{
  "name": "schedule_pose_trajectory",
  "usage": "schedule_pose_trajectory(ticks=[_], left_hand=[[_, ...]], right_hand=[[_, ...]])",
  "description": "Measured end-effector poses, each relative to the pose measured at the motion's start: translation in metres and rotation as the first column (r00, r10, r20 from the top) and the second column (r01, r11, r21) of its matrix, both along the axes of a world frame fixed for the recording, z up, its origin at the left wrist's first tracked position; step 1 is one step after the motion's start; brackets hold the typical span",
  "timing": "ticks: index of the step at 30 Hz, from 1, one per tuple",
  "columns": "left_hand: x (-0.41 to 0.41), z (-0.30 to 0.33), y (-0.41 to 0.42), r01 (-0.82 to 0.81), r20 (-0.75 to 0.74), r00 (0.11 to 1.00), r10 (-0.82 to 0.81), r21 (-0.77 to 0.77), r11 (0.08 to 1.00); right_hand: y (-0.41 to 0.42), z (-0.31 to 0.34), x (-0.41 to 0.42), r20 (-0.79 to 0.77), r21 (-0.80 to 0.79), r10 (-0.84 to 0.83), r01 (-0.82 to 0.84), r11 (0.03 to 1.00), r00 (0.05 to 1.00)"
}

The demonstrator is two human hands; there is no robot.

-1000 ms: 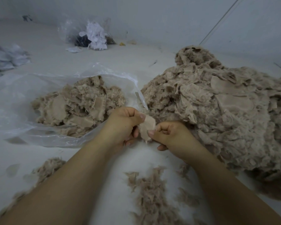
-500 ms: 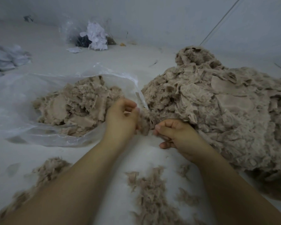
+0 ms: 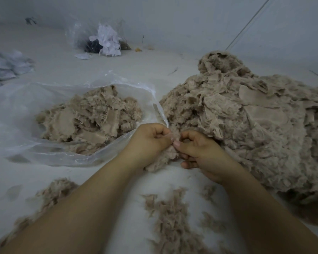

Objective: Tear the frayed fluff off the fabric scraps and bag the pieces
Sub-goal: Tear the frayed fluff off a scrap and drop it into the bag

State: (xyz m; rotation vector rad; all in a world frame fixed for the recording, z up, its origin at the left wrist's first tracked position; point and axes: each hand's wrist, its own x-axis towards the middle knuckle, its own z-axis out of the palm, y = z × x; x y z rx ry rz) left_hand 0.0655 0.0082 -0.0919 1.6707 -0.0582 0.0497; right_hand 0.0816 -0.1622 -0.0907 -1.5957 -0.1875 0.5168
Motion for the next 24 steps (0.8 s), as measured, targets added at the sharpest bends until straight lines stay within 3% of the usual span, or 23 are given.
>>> schedule_pose_trajectory(ticks=[7, 11, 14, 18, 21, 24], left_hand=[[-0.007, 0.008, 0.003, 0.082, -0.170, 0.977, -0.129, -0.263, 0.961], [-0.011, 0.010, 0.005, 0.200, -0.199, 0.944, -0.263, -0.286, 0.937], [-0.011, 0.008, 0.003, 0.226, -0.223, 0.932, -0.286, -0.258, 0.939], [-0.010, 0.012, 0.010, 0.271, -0.217, 0.922, -0.320, -0.228, 0.935], [-0.009, 0.016, 0.017, 0.222, -0.233, 0.938, -0.255, -0.159, 0.962], [-0.006, 0.016, 0.023, 0.089, -0.249, 0.954, -0.169, -0.305, 0.948]], right_hand=[[-0.003, 0.003, -0.006, -0.151, 0.142, 0.129, -0.108, 0.984, 0.980], [-0.003, 0.006, -0.009, -0.130, 0.137, 0.173, -0.155, 0.978, 0.976], [-0.004, 0.006, -0.009, -0.106, 0.088, 0.172, -0.163, 0.983, 0.979], [-0.006, 0.008, -0.009, -0.158, 0.137, 0.181, -0.160, 0.978, 0.971], [-0.006, 0.009, -0.009, -0.207, 0.161, 0.172, -0.140, 0.977, 0.963], [-0.003, 0.011, -0.011, -0.212, 0.164, 0.144, -0.110, 0.980, 0.967]])
